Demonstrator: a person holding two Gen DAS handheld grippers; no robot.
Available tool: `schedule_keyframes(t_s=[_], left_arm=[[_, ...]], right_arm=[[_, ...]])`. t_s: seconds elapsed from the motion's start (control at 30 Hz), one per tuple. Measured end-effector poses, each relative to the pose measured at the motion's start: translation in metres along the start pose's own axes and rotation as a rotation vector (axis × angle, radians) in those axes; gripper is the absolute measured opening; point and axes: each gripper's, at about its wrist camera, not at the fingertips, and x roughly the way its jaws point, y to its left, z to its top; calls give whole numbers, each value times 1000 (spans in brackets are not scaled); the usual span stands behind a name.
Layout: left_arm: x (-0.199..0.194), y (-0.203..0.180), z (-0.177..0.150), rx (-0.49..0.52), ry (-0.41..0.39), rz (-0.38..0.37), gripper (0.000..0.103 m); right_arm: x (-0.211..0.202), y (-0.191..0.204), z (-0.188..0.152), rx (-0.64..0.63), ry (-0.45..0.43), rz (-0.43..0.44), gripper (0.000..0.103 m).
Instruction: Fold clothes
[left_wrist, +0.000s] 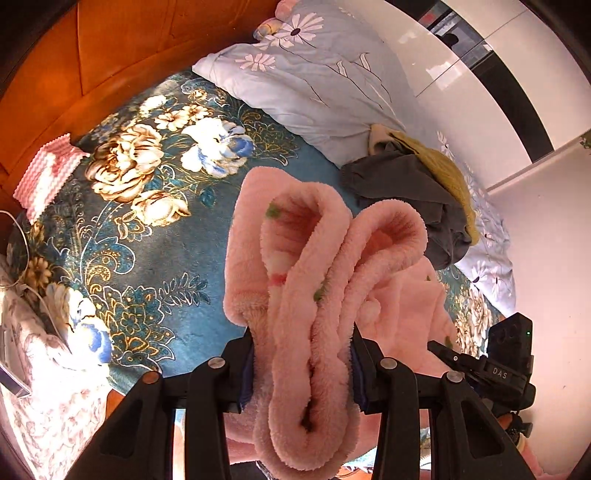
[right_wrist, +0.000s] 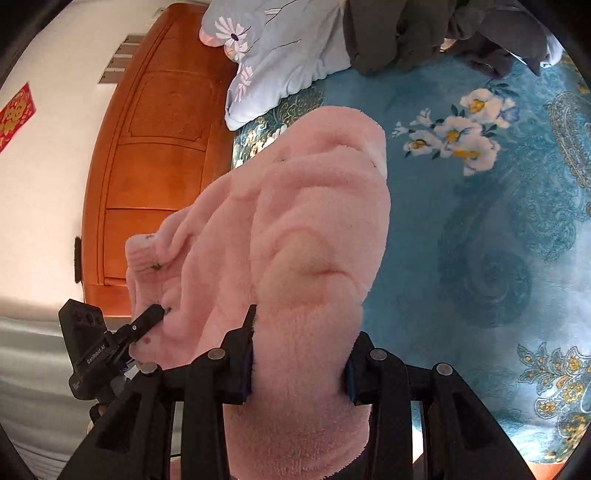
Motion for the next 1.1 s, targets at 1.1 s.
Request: schedule_keyframes(t_s=[1.1], left_arm=[[206,-374,-82,504,363,-210,43]], right_arm=[[-287,-240,-61,437,-465,-130,39]])
